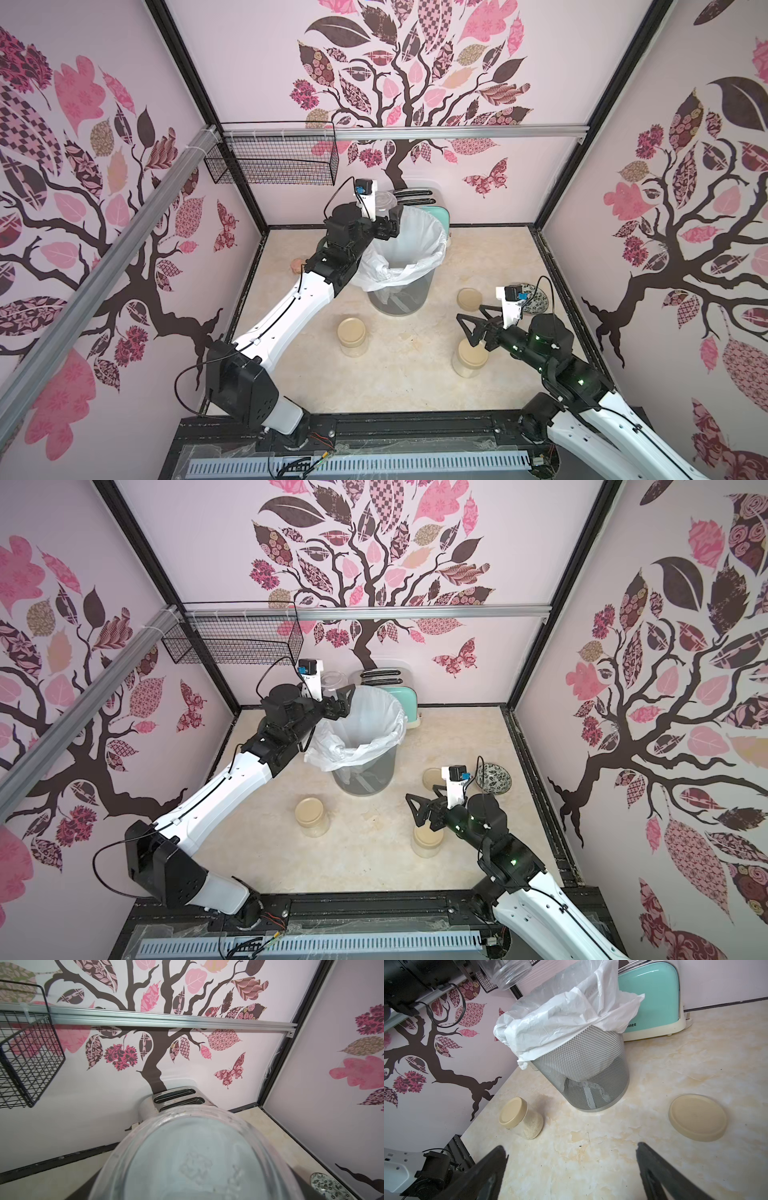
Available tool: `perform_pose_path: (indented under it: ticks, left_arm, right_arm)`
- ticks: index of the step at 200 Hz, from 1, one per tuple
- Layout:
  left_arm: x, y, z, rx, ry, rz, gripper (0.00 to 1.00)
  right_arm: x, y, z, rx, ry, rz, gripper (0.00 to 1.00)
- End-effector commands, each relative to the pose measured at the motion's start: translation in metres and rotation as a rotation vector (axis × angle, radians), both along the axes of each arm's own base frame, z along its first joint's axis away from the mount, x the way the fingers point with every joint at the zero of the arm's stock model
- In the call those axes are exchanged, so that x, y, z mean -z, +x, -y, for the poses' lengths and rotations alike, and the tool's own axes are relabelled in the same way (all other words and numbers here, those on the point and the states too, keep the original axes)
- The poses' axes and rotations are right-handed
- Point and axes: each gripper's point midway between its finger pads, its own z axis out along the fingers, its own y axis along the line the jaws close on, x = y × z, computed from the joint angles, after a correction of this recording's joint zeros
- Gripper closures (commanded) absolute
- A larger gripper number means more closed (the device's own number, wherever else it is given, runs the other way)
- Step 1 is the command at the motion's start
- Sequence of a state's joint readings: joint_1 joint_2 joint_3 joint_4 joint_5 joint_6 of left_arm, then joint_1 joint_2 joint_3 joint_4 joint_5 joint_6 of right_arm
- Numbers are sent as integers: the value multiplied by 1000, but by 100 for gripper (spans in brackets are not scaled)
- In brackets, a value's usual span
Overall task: Empty moldy rice from jars
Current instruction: Pour the moldy rice from the jar into the trash bin.
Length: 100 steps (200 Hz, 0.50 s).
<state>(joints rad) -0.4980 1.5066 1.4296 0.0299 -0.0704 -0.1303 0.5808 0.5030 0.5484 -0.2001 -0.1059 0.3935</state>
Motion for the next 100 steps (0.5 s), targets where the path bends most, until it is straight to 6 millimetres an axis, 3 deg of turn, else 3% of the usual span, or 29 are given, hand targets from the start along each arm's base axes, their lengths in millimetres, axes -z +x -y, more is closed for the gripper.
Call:
perform_pose_path:
  ticks: [1, 15, 39, 62, 73, 82, 90, 100]
  left_arm:
    - [-41, -15, -6, 1, -10, 108, 35]
    - [-51, -13, -7, -45, -11, 209, 35]
    - [-42, -13, -5, -18, 8, 138, 35]
    - [-52, -18, -1, 17, -41, 127, 37]
    - [-48, -1, -6, -56, -32, 186, 35]
    - [-43, 10, -13, -44, -84, 92, 36]
    - [-42, 5, -6, 3, -93, 42, 37]
    - [-47, -1, 4, -15, -50, 129, 35]
  right_arm:
    - [-7, -2, 4, 15, 12, 17, 1]
    - [-6, -1, 6, 29, 14, 12, 1]
    - [-7, -1, 2, 9, 27, 11, 1]
    - [-8, -1, 0, 0, 29, 10, 0]
    - [-8, 0, 2, 14, 26, 11, 1]
    - [-9, 0, 1, 7, 33, 19, 1]
    - [-12, 0, -2, -8, 30, 26, 1]
    - [-11, 0, -1, -4, 17, 15, 1]
